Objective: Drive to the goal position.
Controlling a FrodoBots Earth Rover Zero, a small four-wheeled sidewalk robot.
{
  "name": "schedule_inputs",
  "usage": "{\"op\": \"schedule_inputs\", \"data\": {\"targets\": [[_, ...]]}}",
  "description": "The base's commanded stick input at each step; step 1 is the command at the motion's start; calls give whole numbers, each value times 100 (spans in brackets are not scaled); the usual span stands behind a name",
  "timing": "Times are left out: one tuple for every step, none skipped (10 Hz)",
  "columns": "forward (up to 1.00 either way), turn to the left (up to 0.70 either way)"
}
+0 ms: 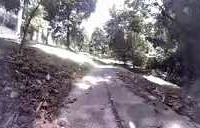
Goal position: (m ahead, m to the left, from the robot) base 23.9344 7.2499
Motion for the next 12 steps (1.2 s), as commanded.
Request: {"op": "schedule_inputs", "data": {"targets": [[100, 0], [100, 0], [100, 0], [100, 0], [100, 0], [100, 0], [100, 0], [100, 0], [100, 0], [100, -22], [100, -36], [100, -39]]}}
